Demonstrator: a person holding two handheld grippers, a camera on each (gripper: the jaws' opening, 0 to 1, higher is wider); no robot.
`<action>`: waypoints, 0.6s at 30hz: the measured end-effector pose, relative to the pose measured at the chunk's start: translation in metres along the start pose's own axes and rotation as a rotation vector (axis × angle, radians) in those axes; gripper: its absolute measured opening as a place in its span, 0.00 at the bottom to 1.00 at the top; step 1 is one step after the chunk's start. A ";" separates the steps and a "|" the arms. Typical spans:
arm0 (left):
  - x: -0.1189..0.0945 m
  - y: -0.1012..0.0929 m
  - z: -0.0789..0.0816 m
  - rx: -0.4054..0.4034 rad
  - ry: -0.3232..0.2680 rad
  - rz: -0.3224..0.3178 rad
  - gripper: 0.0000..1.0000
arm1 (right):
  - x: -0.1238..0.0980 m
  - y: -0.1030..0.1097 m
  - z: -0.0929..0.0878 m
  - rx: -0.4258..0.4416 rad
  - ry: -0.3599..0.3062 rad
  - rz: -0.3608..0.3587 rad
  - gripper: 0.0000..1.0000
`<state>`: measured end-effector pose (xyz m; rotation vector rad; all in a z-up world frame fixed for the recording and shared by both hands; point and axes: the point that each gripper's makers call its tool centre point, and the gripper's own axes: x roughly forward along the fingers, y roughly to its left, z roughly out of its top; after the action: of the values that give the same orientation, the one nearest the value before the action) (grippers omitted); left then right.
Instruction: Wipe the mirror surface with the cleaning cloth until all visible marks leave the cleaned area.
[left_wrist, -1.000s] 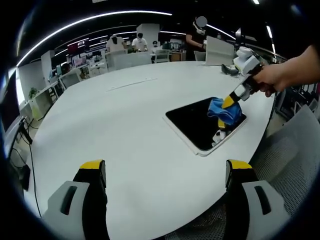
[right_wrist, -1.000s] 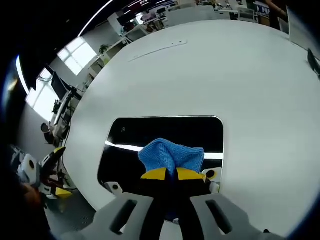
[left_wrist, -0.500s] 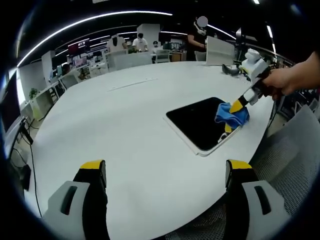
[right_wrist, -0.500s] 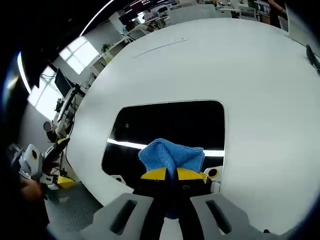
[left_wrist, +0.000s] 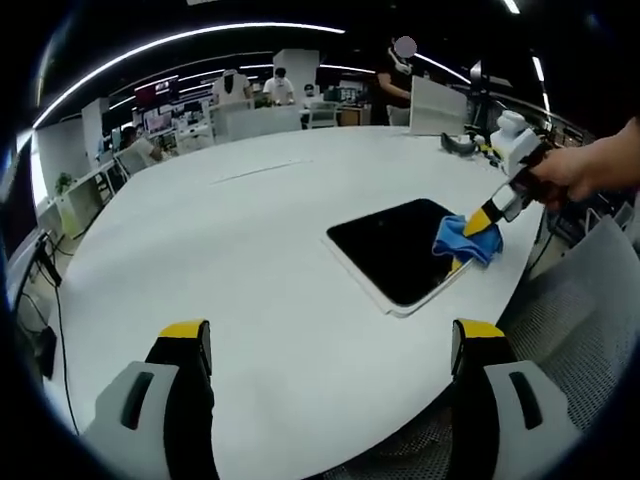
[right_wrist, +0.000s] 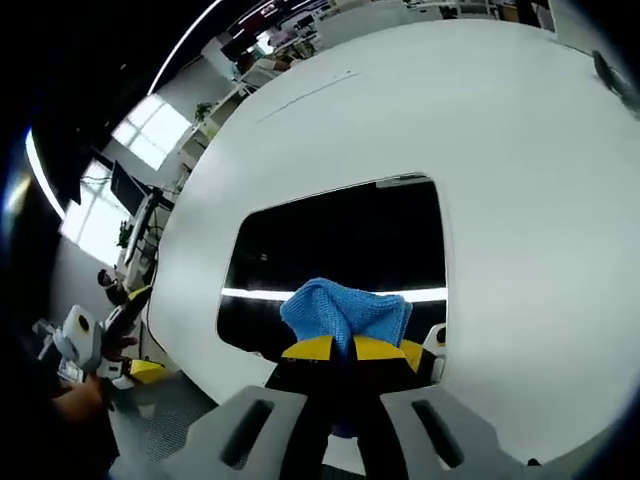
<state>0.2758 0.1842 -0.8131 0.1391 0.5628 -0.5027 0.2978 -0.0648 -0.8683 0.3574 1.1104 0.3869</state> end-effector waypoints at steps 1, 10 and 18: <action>0.000 0.000 0.000 -0.001 0.000 -0.001 0.99 | -0.001 0.000 -0.001 -0.003 -0.001 0.000 0.00; -0.001 0.001 0.000 -0.004 -0.008 0.002 0.99 | -0.003 0.002 -0.010 -0.016 0.007 0.004 0.00; -0.001 0.001 -0.001 -0.007 -0.002 0.004 0.99 | -0.003 0.004 -0.015 -0.012 0.013 0.011 0.00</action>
<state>0.2749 0.1859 -0.8136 0.1335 0.5624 -0.4966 0.2827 -0.0612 -0.8703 0.3510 1.1184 0.4056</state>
